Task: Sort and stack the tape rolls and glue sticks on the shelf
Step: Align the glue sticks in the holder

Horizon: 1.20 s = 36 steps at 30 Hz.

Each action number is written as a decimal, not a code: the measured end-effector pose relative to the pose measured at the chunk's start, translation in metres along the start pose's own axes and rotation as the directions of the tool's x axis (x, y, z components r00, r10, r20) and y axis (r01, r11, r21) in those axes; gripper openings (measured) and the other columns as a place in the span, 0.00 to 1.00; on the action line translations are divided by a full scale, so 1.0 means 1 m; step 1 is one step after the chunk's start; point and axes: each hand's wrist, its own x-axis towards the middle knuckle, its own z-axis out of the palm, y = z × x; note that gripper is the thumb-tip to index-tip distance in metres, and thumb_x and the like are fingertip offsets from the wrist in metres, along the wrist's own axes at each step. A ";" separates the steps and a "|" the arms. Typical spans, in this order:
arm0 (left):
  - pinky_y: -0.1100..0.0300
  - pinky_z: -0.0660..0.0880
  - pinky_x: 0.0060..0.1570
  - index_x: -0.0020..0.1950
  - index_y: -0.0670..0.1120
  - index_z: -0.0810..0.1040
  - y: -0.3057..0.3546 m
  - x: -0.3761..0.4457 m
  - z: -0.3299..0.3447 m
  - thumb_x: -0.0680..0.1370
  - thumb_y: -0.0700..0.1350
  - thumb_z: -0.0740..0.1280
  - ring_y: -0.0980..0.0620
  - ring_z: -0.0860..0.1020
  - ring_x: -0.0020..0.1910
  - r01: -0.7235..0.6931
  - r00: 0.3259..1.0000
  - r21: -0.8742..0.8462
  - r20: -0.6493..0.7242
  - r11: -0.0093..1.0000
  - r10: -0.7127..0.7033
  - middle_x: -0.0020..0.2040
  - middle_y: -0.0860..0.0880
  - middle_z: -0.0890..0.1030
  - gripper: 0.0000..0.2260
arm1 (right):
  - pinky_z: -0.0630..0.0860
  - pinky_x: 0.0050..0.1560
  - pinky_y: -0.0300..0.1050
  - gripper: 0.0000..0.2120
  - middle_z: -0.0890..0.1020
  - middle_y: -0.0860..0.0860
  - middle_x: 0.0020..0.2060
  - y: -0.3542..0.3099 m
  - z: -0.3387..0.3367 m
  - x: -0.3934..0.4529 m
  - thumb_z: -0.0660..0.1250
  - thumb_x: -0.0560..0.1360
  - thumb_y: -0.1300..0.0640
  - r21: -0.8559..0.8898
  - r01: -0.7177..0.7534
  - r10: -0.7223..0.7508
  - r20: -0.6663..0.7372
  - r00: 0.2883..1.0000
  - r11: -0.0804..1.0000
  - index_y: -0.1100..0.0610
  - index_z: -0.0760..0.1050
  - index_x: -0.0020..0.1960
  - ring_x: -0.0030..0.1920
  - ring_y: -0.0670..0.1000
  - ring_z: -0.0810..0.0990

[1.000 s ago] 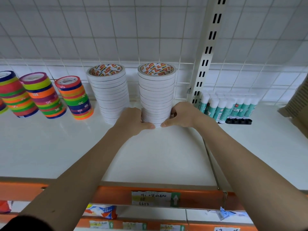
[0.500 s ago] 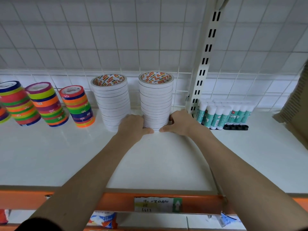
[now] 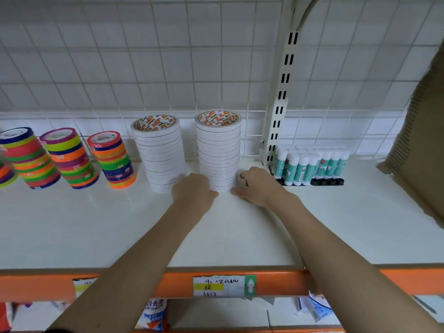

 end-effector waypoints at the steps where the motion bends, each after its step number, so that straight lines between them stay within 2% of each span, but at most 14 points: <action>1: 0.59 0.65 0.44 0.59 0.43 0.73 0.005 -0.004 -0.002 0.79 0.55 0.60 0.46 0.74 0.58 -0.015 1.000 0.030 -0.001 0.999 0.015 0.56 0.46 0.76 0.18 | 0.70 0.47 0.45 0.11 0.73 0.53 0.44 0.004 -0.001 -0.005 0.63 0.76 0.51 -0.020 0.010 -0.010 -0.009 1.000 1.000 0.59 0.74 0.46 0.49 0.54 0.72; 3: 0.59 0.65 0.44 0.58 0.43 0.73 0.017 -0.011 -0.005 0.79 0.55 0.60 0.46 0.75 0.57 -0.061 0.998 0.072 0.006 0.996 0.060 0.56 0.46 0.76 0.18 | 0.70 0.54 0.47 0.16 0.74 0.56 0.53 0.013 -0.004 -0.015 0.62 0.77 0.51 -0.060 0.021 -0.022 -0.028 0.999 0.998 0.61 0.74 0.59 0.55 0.56 0.73; 5: 0.59 0.65 0.43 0.58 0.42 0.73 0.032 -0.015 -0.011 0.79 0.56 0.60 0.46 0.75 0.56 -0.097 0.995 0.089 0.014 0.991 0.096 0.56 0.46 0.76 0.18 | 0.70 0.55 0.47 0.16 0.74 0.56 0.56 0.025 -0.012 -0.027 0.61 0.78 0.53 -0.067 0.038 -0.043 -0.076 0.996 0.997 0.60 0.73 0.62 0.58 0.56 0.73; 8: 0.57 0.67 0.43 0.55 0.42 0.74 0.059 -0.016 -0.025 0.79 0.57 0.60 0.45 0.75 0.54 -0.128 0.992 0.097 0.015 0.987 0.127 0.55 0.45 0.76 0.18 | 0.70 0.45 0.45 0.11 0.76 0.57 0.48 0.049 -0.032 -0.043 0.61 0.78 0.56 -0.088 0.070 -0.084 -0.167 0.982 0.994 0.62 0.77 0.52 0.51 0.57 0.76; 11: 0.58 0.67 0.42 0.50 0.43 0.75 0.083 -0.010 -0.040 0.79 0.57 0.60 0.46 0.74 0.47 -0.156 0.988 0.103 0.000 0.982 0.157 0.52 0.45 0.77 0.17 | 0.67 0.39 0.45 0.10 0.71 0.53 0.38 0.075 -0.059 -0.054 0.60 0.77 0.58 -0.093 0.051 -0.073 -0.248 0.966 0.994 0.62 0.77 0.44 0.42 0.55 0.73; 15: 0.58 0.66 0.44 0.58 0.44 0.74 0.112 -0.001 -0.053 0.78 0.56 0.61 0.46 0.75 0.55 -0.184 0.979 0.051 -0.081 0.982 0.187 0.56 0.47 0.75 0.17 | 0.71 0.42 0.48 0.10 0.74 0.55 0.40 0.107 -0.089 -0.057 0.59 0.76 0.61 -0.163 0.058 -0.114 -0.355 0.928 0.985 0.63 0.78 0.44 0.44 0.57 0.74; 17: 0.58 0.66 0.46 0.59 0.45 0.73 0.125 0.003 -0.054 0.78 0.54 0.62 0.46 0.74 0.57 -0.208 0.972 -0.009 -0.113 0.978 0.206 0.58 0.47 0.75 0.16 | 0.72 0.45 0.49 0.11 0.74 0.56 0.42 0.122 -0.098 -0.052 0.58 0.76 0.62 -0.187 0.067 -0.137 -0.388 0.912 0.980 0.62 0.79 0.48 0.48 0.58 0.74; 19: 0.56 0.68 0.50 0.60 0.44 0.71 0.137 0.008 -0.052 0.77 0.54 0.64 0.46 0.73 0.58 -0.249 0.961 -0.041 -0.130 0.968 0.242 0.58 0.46 0.75 0.18 | 0.72 0.54 0.50 0.14 0.76 0.57 0.53 0.134 -0.105 -0.045 0.58 0.77 0.61 -0.191 0.056 -0.124 -0.366 0.922 0.980 0.61 0.77 0.58 0.55 0.59 0.73; 21: 0.55 0.69 0.54 0.62 0.44 0.69 0.146 0.015 -0.050 0.75 0.56 0.66 0.46 0.72 0.59 -0.292 0.951 -0.068 -0.122 0.954 0.283 0.58 0.46 0.74 0.22 | 0.68 0.62 0.50 0.19 0.72 0.57 0.63 0.145 -0.111 -0.038 0.60 0.77 0.58 -0.216 0.040 -0.099 -0.271 0.957 0.976 0.59 0.70 0.67 0.63 0.58 0.69; 24: 0.51 0.65 0.64 0.72 0.43 0.60 0.158 0.025 -0.048 0.74 0.58 0.67 0.45 0.66 0.67 -0.342 0.939 -0.058 -0.066 0.938 0.338 0.68 0.44 0.68 0.33 | 0.62 0.68 0.49 0.28 0.65 0.54 0.71 0.157 -0.116 -0.030 0.63 0.77 0.52 -0.251 0.058 -0.086 -0.104 0.991 0.966 0.57 0.60 0.74 0.71 0.56 0.61; 27: 0.51 0.59 0.70 0.76 0.43 0.49 0.168 0.035 -0.047 0.73 0.60 0.67 0.46 0.58 0.73 -0.387 0.922 -0.047 -0.030 0.921 0.386 0.75 0.44 0.58 0.42 | 0.58 0.71 0.46 0.36 0.60 0.53 0.74 0.165 -0.117 -0.023 0.65 0.75 0.48 -0.261 0.077 -0.086 -0.025 0.996 0.962 0.56 0.53 0.76 0.74 0.53 0.57; 30: 0.53 0.56 0.72 0.77 0.43 0.46 0.175 0.048 -0.045 0.72 0.62 0.67 0.47 0.54 0.75 -0.406 0.913 -0.047 -0.001 0.912 0.407 0.77 0.45 0.54 0.45 | 0.59 0.71 0.48 0.38 0.60 0.52 0.74 0.169 -0.112 -0.015 0.67 0.73 0.47 -0.265 0.109 -0.114 -0.004 0.993 0.958 0.55 0.52 0.76 0.73 0.54 0.59; 33: 0.53 0.53 0.72 0.77 0.45 0.46 0.181 0.054 -0.039 0.72 0.62 0.66 0.48 0.53 0.75 -0.417 0.907 -0.049 0.043 0.908 0.419 0.77 0.46 0.52 0.44 | 0.58 0.70 0.50 0.37 0.63 0.50 0.72 0.173 -0.104 -0.009 0.67 0.73 0.46 -0.267 0.137 -0.145 -0.011 0.989 0.954 0.53 0.53 0.76 0.71 0.53 0.62; 36: 0.53 0.51 0.72 0.77 0.47 0.47 0.184 0.056 -0.029 0.75 0.61 0.63 0.48 0.52 0.75 -0.421 0.906 -0.020 0.048 0.907 0.422 0.77 0.46 0.52 0.39 | 0.58 0.67 0.48 0.38 0.65 0.47 0.71 0.177 -0.096 -0.008 0.68 0.72 0.44 -0.301 0.141 -0.170 -0.071 0.983 0.943 0.51 0.54 0.75 0.69 0.52 0.64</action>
